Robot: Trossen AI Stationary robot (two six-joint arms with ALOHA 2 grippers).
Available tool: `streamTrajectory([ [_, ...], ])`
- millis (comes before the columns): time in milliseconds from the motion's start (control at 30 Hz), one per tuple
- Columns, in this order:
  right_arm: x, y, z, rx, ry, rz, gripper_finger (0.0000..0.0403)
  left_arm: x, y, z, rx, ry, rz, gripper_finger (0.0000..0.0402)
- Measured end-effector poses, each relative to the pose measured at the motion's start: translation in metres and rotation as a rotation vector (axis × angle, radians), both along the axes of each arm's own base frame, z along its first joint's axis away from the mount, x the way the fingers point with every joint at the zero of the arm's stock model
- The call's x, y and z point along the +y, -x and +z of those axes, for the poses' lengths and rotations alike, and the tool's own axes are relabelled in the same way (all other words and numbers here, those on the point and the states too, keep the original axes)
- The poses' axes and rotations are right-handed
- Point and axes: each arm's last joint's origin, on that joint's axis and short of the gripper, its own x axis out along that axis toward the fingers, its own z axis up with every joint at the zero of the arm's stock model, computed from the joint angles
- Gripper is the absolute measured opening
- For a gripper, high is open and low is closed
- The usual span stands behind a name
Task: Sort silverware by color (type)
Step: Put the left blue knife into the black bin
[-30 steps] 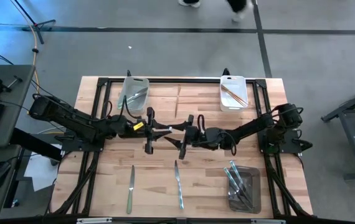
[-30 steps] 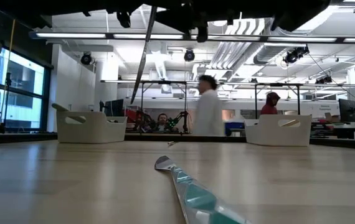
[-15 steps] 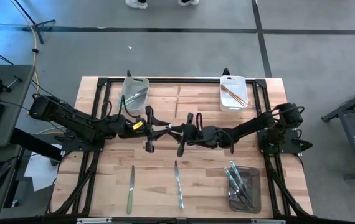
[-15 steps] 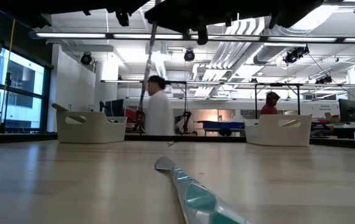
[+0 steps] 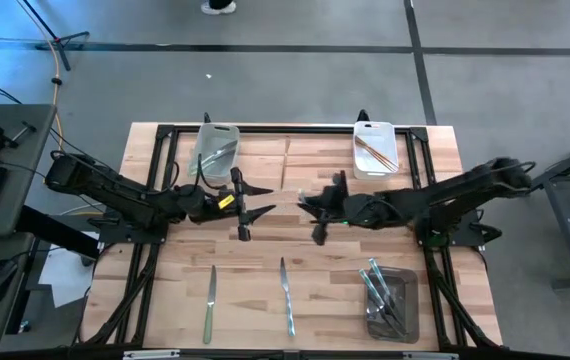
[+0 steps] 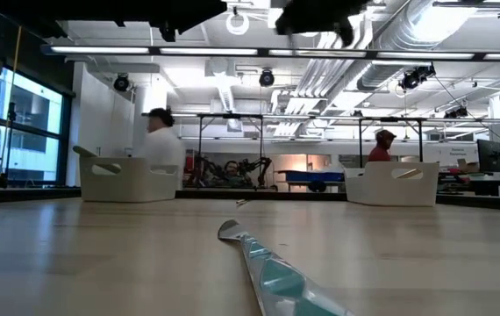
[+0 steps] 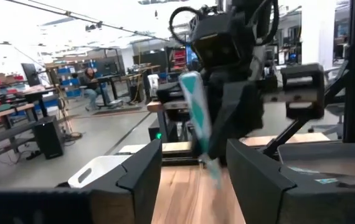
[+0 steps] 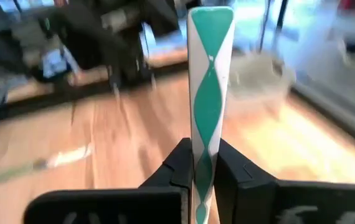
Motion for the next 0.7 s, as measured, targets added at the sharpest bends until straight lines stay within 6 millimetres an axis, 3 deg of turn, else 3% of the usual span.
streamTrajectory([
  [167,0.012,0.035,0.026,0.189,-0.166,-0.05,0.0012,0.0,0.0,-0.002,0.026,-0.019,0.004,0.0148],
  [367,0.044,0.061,0.049,0.38,-0.394,-0.072,0.0011,0.0,-0.001,-0.006,0.059,-0.015,0.005,0.0113],
  [533,0.072,0.086,0.051,0.455,-0.576,-0.154,0.0011,0.001,-0.001,-0.008,0.078,-0.009,0.017,0.0082],
  [700,0.095,0.108,0.03,0.492,-0.699,-0.251,0.0011,0.001,-0.001,-0.008,0.08,-0.008,0.028,0.0057],
])
